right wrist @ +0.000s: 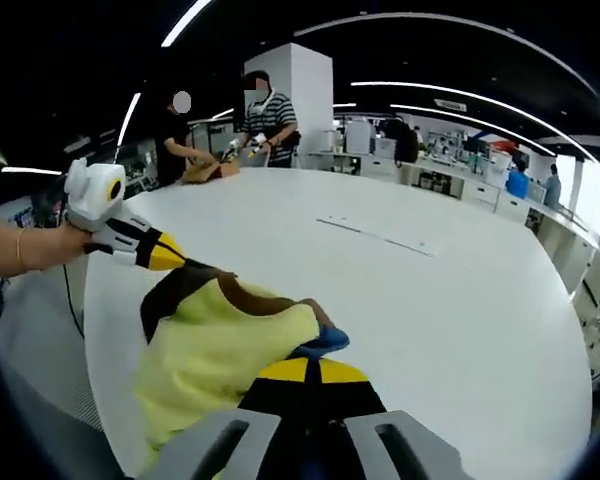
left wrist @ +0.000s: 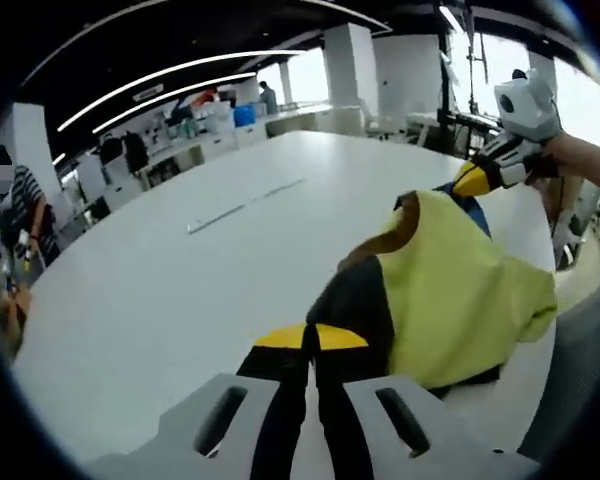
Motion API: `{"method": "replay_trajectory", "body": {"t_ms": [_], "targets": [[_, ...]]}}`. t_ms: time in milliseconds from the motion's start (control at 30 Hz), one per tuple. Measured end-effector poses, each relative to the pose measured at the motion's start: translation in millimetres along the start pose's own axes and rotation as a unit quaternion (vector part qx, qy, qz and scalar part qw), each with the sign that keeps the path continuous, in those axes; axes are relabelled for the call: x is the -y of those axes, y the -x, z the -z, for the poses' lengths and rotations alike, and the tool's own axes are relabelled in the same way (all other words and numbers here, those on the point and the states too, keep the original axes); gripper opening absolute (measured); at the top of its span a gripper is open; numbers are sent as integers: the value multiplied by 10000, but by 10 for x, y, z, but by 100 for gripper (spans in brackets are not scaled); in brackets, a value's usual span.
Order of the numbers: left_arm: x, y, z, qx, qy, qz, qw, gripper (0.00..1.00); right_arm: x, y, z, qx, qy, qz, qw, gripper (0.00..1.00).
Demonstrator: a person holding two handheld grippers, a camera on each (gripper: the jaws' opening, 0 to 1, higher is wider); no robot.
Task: Fold the garment on the visible template until the final outline fits inside the template.
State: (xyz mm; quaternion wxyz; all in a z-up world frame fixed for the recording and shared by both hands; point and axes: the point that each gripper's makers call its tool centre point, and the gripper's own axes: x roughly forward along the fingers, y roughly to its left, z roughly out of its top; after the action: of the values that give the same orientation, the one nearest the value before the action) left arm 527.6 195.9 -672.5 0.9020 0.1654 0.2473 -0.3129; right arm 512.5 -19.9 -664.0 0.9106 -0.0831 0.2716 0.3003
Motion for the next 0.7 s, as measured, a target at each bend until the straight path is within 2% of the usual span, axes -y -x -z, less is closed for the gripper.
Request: {"method": "replay_trajectory", "body": {"t_ms": [133,500,700], "targets": [[-105,67,-169,293,130,-70,9995,0,134,33,-101,80,82,126,9999,0],[-444,167,-509,643,67,-499,9967,0,489,58,-383,341,128,512,9980,0],[-564,119,-717,865,86,-601,9944,0,651,23,-523,482,143,745,9960,0]]}}
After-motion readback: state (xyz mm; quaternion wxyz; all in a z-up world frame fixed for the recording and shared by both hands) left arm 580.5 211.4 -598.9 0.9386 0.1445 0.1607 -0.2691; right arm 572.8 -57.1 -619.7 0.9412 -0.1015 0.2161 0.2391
